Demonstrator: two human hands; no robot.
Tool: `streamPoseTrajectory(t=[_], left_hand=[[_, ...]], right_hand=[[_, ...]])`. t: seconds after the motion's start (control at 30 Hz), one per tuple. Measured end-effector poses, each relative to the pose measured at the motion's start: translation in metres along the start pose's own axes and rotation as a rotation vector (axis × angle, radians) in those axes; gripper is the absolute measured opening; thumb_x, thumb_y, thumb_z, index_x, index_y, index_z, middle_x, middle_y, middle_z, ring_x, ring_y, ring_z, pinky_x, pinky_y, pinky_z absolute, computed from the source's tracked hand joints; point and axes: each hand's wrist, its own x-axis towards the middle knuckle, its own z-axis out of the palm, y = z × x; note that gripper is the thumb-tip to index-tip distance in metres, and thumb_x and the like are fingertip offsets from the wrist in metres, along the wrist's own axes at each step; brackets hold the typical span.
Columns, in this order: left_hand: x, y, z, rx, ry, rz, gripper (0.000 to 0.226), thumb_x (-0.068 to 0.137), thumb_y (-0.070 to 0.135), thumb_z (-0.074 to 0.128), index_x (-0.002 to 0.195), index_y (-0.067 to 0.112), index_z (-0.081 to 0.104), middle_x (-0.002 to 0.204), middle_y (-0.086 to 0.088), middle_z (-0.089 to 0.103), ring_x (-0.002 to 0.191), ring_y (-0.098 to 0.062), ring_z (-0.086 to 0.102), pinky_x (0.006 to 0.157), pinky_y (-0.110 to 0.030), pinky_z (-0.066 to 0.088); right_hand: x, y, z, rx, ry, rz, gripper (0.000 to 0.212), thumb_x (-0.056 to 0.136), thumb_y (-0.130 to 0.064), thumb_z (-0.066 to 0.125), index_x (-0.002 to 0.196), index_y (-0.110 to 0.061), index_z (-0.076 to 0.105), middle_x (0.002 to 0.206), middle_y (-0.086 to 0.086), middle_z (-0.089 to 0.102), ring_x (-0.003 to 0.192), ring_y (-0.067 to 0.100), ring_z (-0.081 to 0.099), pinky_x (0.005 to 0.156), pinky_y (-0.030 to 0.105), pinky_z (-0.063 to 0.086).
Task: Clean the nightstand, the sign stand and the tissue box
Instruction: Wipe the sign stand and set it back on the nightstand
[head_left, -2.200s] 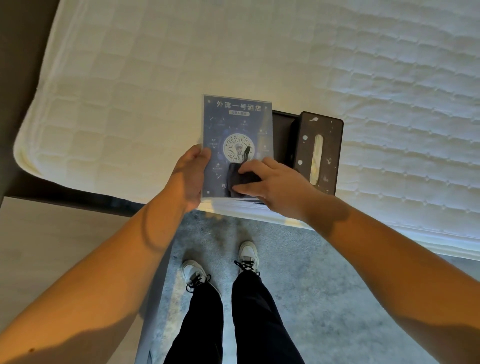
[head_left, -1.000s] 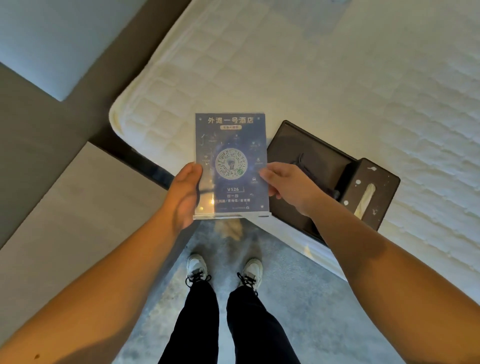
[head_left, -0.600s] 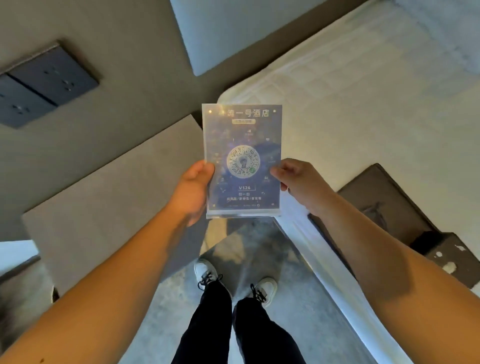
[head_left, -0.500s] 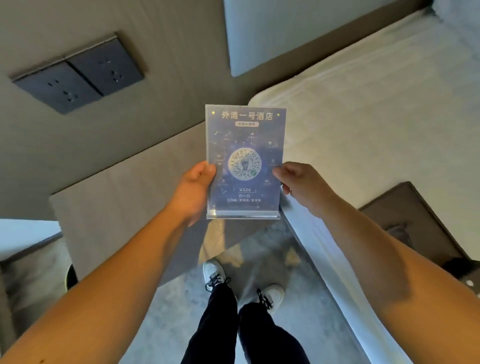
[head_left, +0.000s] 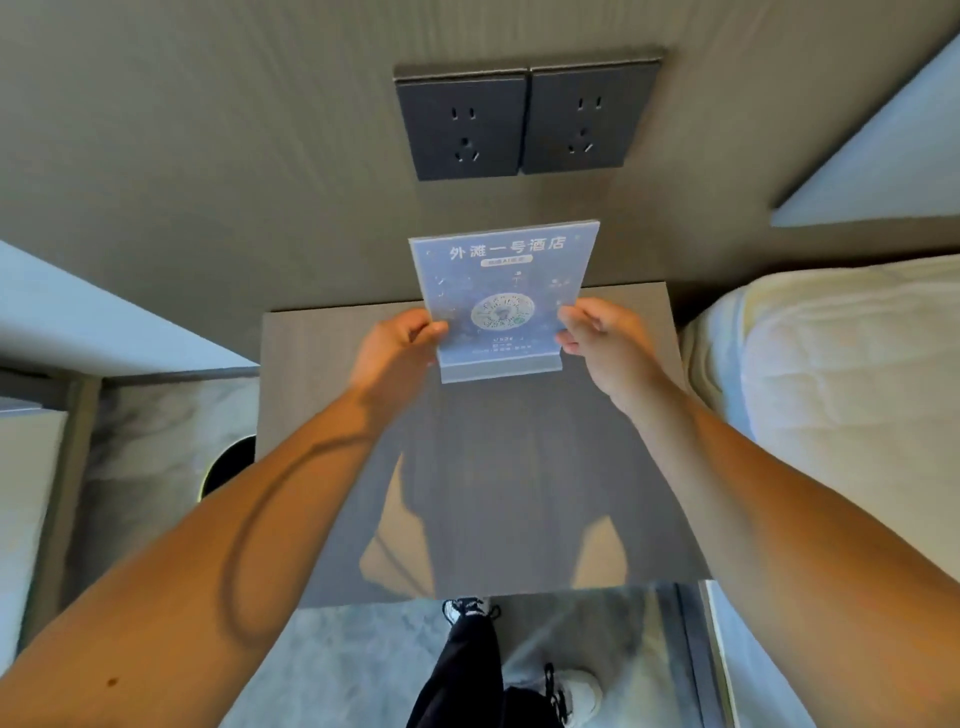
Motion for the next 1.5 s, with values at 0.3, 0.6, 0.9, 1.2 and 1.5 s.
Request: streamPoseTrajectory(t=[0.3,0.6,0.9,1.2,1.5], left_hand=[[0.038,-0.046,-0.035,0.098,0.269,0.04,0.013,0.092,0.017,0.055,0.082,0.013,0.063,0.065,0.006,0.051,0.061,-0.013,0.041,0.059,-0.028,0.036],[0.064,-0.055,-0.048,0.193,0.235,0.028,0.02,0.096,0.027,0.05,0.098,0.012,0.062,0.076,-0.001,0.057,0.063,-0.016,0.045,0.058,-0.029,0.037],[0.07,-0.055,-0.048,0.242,0.206,0.043,0.016,0.098,0.028,0.048,0.099,0.02,0.062,0.075,0.009,0.057,0.065,-0.007,0.05,0.058,-0.027,0.037],[0.072,-0.049,-0.05,0.257,0.181,0.058,0.015,0.1,0.028,0.046,0.097,0.022,0.06,0.067,0.015,0.05,0.056,-0.005,0.044,0.053,-0.022,0.034],[0.066,-0.049,-0.05,0.279,0.119,0.048,0.02,0.1,0.033,0.044,0.108,0.022,0.06,0.08,0.013,0.059,0.067,-0.004,0.051,0.06,-0.026,0.038]], right_hand=[[0.057,0.006,0.069,-0.077,0.015,-0.126,0.014,0.094,-0.029,0.056,0.09,-0.02,0.066,0.081,-0.006,0.067,0.083,0.014,0.07,0.088,0.049,0.053],[0.08,0.021,0.088,-0.089,0.029,-0.15,0.014,0.085,-0.046,0.055,0.082,-0.036,0.065,0.087,-0.014,0.07,0.091,0.008,0.069,0.089,0.047,0.054],[0.086,0.024,0.088,-0.038,0.05,-0.157,0.013,0.089,-0.04,0.058,0.093,-0.031,0.066,0.094,-0.013,0.07,0.098,0.012,0.068,0.092,0.045,0.053],[0.086,0.027,0.089,0.016,0.064,-0.107,0.021,0.086,-0.044,0.06,0.098,-0.028,0.069,0.102,-0.006,0.072,0.1,0.013,0.067,0.095,0.045,0.052],[0.08,0.027,0.09,-0.038,0.07,-0.111,0.022,0.092,-0.034,0.06,0.109,-0.02,0.066,0.109,-0.004,0.07,0.098,0.011,0.065,0.094,0.036,0.052]])
